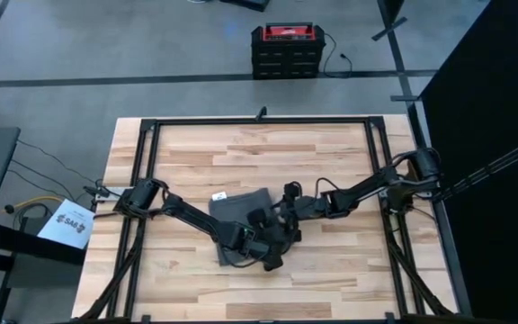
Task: Roll towel
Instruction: Roll the gray towel
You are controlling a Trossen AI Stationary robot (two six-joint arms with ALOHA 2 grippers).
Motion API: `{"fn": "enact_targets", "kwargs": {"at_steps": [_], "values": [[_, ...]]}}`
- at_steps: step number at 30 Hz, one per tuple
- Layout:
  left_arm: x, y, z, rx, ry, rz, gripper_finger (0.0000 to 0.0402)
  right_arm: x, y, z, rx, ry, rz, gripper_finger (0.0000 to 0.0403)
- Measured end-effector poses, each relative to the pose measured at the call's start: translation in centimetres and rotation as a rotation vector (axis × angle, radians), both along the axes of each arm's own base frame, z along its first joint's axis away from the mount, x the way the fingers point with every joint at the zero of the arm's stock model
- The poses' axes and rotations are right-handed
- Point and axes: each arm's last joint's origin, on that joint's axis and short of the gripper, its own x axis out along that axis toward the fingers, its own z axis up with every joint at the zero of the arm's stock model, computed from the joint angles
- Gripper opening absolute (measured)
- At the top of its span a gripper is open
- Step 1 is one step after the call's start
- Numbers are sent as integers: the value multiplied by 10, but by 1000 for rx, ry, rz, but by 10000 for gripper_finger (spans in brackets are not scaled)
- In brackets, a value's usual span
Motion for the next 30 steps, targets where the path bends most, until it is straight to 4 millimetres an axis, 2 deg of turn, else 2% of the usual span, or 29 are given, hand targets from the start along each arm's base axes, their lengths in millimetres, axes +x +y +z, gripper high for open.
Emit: {"fn": "enact_targets", "kwargs": {"at_steps": [4,10,14,17,21,24,30], "values": [[-1,-1,-1,3,10,-7,191,2,-3,-6,8,6,-10,249],[-3,-1,-3,9,42,-12,191,0,3,-2,-1,4,14,249],[-5,0,-4,19,69,-14,191,-6,6,15,-22,4,35,249],[-7,1,-6,37,102,-25,191,-15,8,34,-33,6,45,249],[-7,5,-7,70,135,-54,191,-31,7,48,-53,67,47,249],[-2,16,-7,96,141,-78,191,-40,6,53,-44,123,31,249],[13,50,-4,147,139,-121,191,-59,7,60,-42,210,-6,249]]}}
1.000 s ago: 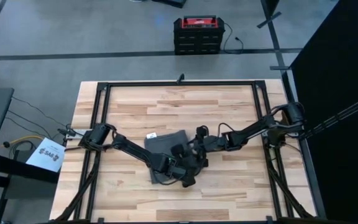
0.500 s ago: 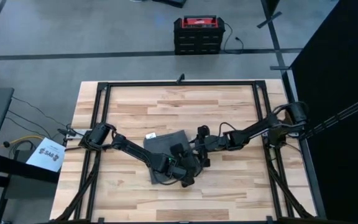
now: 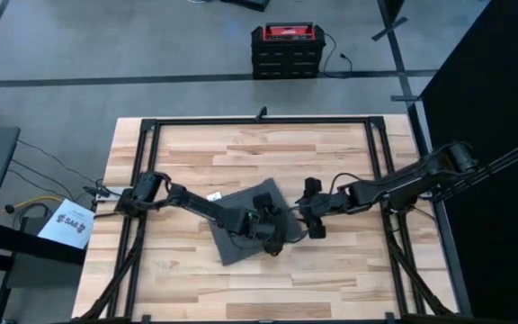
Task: Roll towel
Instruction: Roll the gray towel
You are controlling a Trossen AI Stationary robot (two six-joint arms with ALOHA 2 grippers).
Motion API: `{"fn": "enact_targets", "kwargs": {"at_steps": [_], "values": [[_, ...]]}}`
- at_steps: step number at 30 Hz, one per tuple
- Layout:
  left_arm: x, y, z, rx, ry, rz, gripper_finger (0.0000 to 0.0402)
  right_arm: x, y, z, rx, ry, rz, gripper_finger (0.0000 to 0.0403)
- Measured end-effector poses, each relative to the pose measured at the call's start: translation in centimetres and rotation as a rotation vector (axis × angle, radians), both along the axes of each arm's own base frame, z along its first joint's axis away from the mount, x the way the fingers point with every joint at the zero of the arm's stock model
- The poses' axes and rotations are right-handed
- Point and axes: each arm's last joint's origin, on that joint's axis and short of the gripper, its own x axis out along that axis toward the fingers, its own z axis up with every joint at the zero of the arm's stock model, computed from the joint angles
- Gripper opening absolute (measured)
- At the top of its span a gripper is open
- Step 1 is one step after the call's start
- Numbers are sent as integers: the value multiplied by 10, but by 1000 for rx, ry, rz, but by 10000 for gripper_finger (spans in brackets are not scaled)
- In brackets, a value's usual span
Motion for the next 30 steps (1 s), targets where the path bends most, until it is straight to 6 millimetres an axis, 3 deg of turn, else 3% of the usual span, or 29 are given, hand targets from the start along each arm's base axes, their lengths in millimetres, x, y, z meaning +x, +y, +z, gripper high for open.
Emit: {"fn": "enact_targets", "kwargs": {"at_steps": [5,9,17,21,24,30], "values": [[2,18,-3,-15,68,-45,191,-4,5,7,-48,-49,43,249],[-3,23,-6,3,135,-47,191,-12,-7,-16,-75,-89,43,246],[-15,14,-10,13,231,-38,191,-60,-20,-14,53,-274,-92,215],[-8,10,-20,68,75,-113,191,-77,-30,-28,95,-271,-175,199],[-5,25,-32,104,-55,-159,191,-83,-34,-41,121,-224,-234,176],[3,82,-35,63,-161,-152,191,-85,-35,-64,134,-106,-289,111]]}}
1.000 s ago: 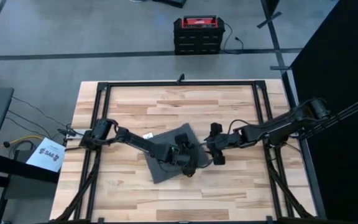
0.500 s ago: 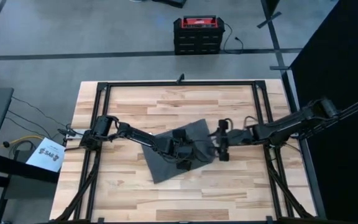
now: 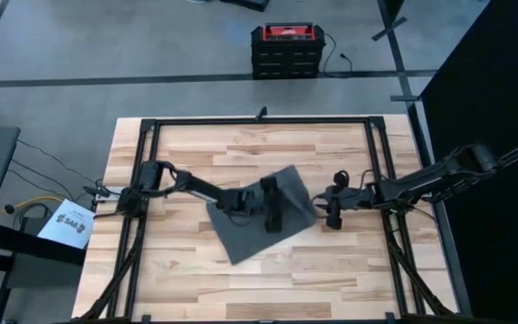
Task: Roll towel
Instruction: Roll the gray towel
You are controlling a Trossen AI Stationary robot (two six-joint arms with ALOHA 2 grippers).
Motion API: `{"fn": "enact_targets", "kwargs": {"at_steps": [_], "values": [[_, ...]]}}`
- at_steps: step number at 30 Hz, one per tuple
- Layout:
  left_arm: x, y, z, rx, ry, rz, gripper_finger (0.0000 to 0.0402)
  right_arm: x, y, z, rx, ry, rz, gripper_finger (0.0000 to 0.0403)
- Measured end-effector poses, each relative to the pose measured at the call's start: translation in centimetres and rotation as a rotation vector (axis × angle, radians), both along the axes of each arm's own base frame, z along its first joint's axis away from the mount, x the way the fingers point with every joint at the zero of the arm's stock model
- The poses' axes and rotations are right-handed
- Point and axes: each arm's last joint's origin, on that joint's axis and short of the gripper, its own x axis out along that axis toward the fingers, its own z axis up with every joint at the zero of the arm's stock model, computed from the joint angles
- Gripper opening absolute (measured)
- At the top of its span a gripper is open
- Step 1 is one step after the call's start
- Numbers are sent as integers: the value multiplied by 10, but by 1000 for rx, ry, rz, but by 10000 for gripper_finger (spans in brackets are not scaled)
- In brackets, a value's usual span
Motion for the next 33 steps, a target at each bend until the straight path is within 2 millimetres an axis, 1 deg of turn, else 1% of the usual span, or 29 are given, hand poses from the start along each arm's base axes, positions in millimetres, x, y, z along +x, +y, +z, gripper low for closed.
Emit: {"fn": "enact_targets", "kwargs": {"at_steps": [2,4,6,8,11,13,15,17,20,22,26,27,31,33], "values": [[3,15,4,-7,-18,-6,191,3,1,-4,3,14,-1,93],[7,27,8,-8,-25,-21,191,6,1,-5,4,34,-1,77],[9,34,11,-16,-15,-28,191,11,3,2,3,42,-3,64],[7,33,9,-27,41,-29,191,15,6,13,-25,57,-5,52],[0,19,2,-55,142,-32,191,18,10,33,-104,81,-19,33],[-4,6,1,-67,192,-42,191,20,11,45,-154,54,-23,18],[-6,-6,0,-71,207,-58,191,23,11,56,-178,12,-12,5],[-6,-16,0,-67,204,-70,191,27,11,66,-189,-50,1,3],[-5,-26,0,-62,179,-95,191,33,14,73,-167,-171,44,1],[-5,-30,0,-56,181,-110,191,38,15,67,-156,-204,80,0],[-10,-39,-4,-50,186,-134,191,47,9,38,-206,-143,102,0],[-11,-42,-6,-53,191,-145,191,50,9,33,-213,-153,129,0],[-17,-62,-9,-80,205,-220,191,67,12,20,-189,-273,313,0],[-19,-72,-10,-79,207,-244,191,73,8,9,-192,-264,315,0]]}}
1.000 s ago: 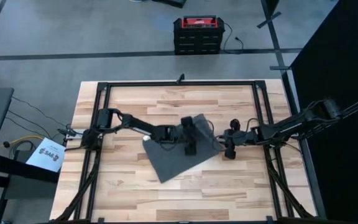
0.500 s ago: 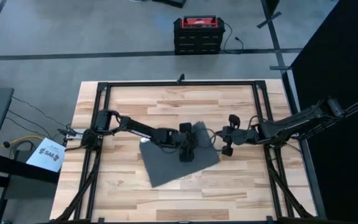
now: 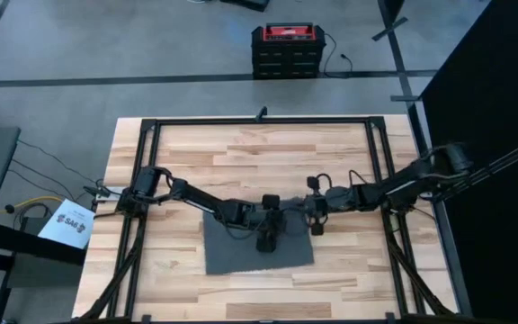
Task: Roll towel
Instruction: Roll the gray towel
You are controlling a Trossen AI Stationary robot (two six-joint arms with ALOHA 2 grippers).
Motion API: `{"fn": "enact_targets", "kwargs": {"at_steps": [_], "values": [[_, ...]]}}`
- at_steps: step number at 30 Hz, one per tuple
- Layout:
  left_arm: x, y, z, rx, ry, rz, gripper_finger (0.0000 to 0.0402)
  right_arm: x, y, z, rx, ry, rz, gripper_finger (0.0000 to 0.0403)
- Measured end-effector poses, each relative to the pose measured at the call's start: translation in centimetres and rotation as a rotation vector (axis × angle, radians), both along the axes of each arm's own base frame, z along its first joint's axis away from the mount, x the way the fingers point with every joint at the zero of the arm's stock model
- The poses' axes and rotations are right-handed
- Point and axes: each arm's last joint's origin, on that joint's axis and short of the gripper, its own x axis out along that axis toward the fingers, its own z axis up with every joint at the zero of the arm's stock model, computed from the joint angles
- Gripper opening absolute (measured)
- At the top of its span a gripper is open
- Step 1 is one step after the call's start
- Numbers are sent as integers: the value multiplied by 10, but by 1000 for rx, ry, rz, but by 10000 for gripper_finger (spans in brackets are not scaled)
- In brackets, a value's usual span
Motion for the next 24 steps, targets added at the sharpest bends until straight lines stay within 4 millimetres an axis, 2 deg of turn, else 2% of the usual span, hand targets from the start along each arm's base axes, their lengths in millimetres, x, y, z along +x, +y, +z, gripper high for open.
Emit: {"fn": "enact_targets", "kwargs": {"at_steps": [5,9,16,21,24], "values": [[-4,-14,-1,12,6,7,191,1,-6,-32,43,142,-49,0],[-8,-18,-3,-9,35,37,191,-1,-1,-33,4,170,-100,0],[-8,-19,0,22,36,41,191,-10,3,-12,-57,144,-161,0],[-3,-19,15,149,10,30,191,-16,14,18,-27,25,-111,0],[1,-10,18,172,-13,54,191,-19,26,24,36,-8,-53,0]]}}
